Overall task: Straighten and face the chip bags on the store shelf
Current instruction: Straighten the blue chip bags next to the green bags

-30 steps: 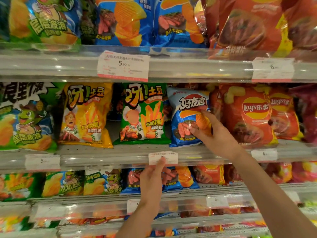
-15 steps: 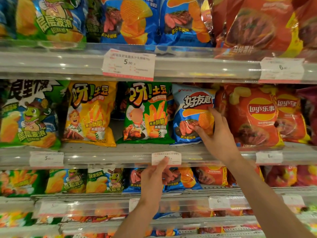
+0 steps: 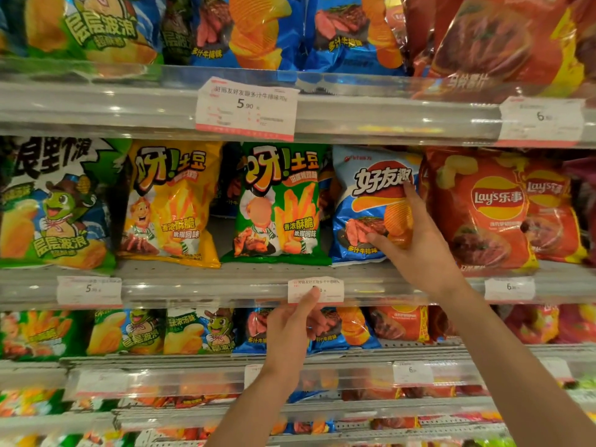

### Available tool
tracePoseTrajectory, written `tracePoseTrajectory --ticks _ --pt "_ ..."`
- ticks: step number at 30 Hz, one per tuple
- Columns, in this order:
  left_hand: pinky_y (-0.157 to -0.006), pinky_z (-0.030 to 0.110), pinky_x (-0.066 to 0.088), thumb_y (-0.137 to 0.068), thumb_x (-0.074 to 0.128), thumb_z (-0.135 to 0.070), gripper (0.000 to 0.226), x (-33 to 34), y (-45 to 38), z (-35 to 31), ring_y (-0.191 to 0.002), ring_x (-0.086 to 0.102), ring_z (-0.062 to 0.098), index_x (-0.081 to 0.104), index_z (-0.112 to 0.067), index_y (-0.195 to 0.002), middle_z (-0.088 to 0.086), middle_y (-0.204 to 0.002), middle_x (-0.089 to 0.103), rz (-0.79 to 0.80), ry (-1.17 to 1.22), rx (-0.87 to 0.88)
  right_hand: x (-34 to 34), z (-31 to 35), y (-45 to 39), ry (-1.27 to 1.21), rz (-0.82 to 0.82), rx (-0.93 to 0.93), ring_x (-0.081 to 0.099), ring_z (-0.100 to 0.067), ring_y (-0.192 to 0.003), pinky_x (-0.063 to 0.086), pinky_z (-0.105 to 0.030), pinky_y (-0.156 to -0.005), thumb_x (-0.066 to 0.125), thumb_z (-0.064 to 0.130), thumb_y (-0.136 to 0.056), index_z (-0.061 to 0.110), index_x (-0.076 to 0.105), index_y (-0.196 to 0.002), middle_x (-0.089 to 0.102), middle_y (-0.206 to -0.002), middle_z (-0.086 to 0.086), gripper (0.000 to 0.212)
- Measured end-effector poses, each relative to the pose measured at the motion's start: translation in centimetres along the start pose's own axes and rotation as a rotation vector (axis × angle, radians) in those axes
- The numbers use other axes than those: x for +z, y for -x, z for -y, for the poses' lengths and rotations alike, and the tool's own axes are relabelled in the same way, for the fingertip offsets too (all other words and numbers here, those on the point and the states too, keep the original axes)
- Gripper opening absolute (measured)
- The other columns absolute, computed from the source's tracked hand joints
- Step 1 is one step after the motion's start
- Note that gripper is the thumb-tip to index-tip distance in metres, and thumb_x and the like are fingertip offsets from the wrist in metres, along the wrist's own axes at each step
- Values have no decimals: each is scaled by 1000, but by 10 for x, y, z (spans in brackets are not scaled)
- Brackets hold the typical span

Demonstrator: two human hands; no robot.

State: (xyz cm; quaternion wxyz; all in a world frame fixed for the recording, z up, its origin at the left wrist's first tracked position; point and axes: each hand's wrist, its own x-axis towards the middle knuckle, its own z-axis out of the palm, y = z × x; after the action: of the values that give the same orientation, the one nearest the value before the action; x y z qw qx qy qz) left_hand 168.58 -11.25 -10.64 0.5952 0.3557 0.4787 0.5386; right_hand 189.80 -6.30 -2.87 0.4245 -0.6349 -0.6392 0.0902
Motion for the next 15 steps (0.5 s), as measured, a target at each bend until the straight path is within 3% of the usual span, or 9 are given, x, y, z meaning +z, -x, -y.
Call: tracePoseTrajectory --ticks 3,8,15 --pt "-61 26 45 -93 67 -31 41 -1 0 1 -53 60 8 71 -1 -66 6 -57 67 14 -5 4 1 4 2 -9 -41 -10 47 -23 -136 44 -50 -108 75 52 -82 43 7 -156 37 -156 3 100" --pt "-56 21 44 -94 66 -31 41 -3 -2 1 -52 58 8 72 4 -73 6 -57 66 33 10 1 11 11 5 103 15 -16 48 -31 -132 45 -45 -100 68 51 -88 33 1 -159 34 -156 -4 99" --pt "-51 16 46 -94 66 -30 44 -4 -3 4 -51 58 7 72 10 -78 5 -55 65 33 22 13 9 12 6 137 56 -12 45 -32 -134 44 -46 -100 67 58 -84 32 -3 -159 29 -159 -4 105"
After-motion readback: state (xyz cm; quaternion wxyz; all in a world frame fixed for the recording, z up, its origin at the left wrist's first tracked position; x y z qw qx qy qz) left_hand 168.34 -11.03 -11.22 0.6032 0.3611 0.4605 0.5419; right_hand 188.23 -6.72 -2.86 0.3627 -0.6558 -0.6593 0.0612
